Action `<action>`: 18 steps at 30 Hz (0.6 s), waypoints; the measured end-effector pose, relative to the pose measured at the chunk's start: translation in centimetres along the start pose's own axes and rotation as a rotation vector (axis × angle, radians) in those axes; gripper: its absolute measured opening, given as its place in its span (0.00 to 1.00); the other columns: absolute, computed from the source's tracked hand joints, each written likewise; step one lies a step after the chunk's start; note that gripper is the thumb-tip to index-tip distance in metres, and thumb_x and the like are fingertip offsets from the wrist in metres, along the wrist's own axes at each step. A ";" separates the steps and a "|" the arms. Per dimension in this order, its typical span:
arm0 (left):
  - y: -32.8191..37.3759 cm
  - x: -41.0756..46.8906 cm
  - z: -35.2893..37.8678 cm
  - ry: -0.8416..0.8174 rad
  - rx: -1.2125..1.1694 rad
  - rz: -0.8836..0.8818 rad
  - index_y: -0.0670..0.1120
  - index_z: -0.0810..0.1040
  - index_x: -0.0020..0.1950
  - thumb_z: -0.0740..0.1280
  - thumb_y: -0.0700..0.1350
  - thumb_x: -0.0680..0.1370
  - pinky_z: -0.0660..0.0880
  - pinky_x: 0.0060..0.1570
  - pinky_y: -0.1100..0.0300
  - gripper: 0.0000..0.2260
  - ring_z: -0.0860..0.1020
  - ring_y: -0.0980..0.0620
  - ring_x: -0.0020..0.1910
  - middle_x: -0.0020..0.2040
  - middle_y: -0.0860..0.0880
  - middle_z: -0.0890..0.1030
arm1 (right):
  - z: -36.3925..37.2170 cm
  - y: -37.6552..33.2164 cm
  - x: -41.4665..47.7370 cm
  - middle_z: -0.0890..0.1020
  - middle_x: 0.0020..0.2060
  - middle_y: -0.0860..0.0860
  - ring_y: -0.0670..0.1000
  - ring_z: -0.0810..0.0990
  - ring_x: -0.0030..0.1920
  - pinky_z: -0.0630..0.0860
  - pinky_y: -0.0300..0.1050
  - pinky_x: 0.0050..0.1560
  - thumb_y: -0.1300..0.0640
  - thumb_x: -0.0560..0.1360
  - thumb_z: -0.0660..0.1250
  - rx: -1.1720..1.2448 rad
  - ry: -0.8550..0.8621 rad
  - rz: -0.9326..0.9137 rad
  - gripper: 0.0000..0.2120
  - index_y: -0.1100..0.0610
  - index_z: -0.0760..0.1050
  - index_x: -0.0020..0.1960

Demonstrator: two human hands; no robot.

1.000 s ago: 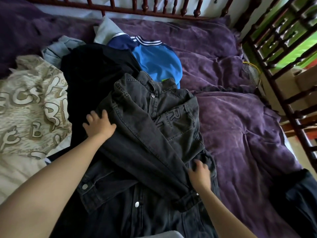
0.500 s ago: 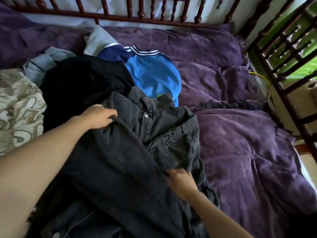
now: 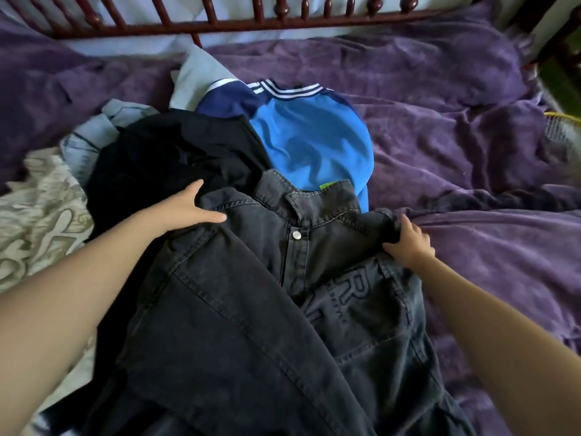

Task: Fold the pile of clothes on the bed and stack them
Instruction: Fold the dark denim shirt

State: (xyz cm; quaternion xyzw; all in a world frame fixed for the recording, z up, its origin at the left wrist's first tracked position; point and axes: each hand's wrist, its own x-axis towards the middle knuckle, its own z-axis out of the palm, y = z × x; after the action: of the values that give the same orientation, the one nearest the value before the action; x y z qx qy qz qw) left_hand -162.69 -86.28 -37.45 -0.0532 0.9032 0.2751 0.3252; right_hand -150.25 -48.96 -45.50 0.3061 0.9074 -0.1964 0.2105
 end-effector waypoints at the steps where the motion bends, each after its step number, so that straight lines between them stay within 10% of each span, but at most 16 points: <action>1: 0.0 0.2 -0.3 0.043 -0.028 -0.008 0.47 0.55 0.76 0.73 0.49 0.71 0.63 0.68 0.52 0.39 0.65 0.44 0.70 0.73 0.40 0.63 | 0.1 0.4 0.3 0.63 0.71 0.59 0.62 0.61 0.70 0.63 0.56 0.66 0.53 0.74 0.67 0.041 0.002 0.012 0.36 0.56 0.52 0.76; 5: 0.2 -0.2 -0.8 0.290 0.216 0.036 0.40 0.77 0.61 0.72 0.44 0.73 0.71 0.57 0.55 0.18 0.76 0.41 0.58 0.59 0.39 0.78 | -1.2 1.5 0.4 0.80 0.50 0.60 0.58 0.77 0.53 0.75 0.50 0.54 0.64 0.70 0.69 0.344 0.095 0.073 0.19 0.64 0.76 0.60; 12: -1.1 -4.9 -3.1 0.601 -0.033 0.140 0.38 0.82 0.55 0.70 0.39 0.74 0.71 0.53 0.61 0.10 0.77 0.43 0.54 0.55 0.39 0.81 | -5.7 3.6 -4.9 0.79 0.43 0.61 0.55 0.76 0.45 0.65 0.42 0.43 0.67 0.70 0.70 0.381 0.307 -0.097 0.10 0.68 0.78 0.50; 16: -4.6 -11.1 -2.5 0.637 -0.178 0.419 0.34 0.80 0.54 0.68 0.34 0.74 0.67 0.44 0.81 0.10 0.77 0.68 0.43 0.51 0.41 0.82 | -5.7 5.6 -11.5 0.77 0.47 0.65 0.64 0.74 0.51 0.67 0.51 0.49 0.69 0.68 0.71 0.297 0.501 -0.202 0.12 0.70 0.76 0.50; 18: -8.8 -14.7 -1.0 0.589 -0.201 0.508 0.39 0.81 0.53 0.68 0.31 0.73 0.68 0.51 0.80 0.10 0.74 0.76 0.44 0.47 0.59 0.82 | -4.0 8.6 -15.8 0.78 0.44 0.65 0.65 0.74 0.48 0.65 0.53 0.48 0.71 0.64 0.71 0.117 0.603 -0.368 0.12 0.70 0.75 0.46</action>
State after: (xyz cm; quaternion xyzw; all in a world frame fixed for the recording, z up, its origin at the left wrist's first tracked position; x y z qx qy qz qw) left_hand -149.31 -95.41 -31.80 0.0638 0.9108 0.4066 -0.0330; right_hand -134.38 -48.13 -36.23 0.1935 0.9558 -0.1836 -0.1236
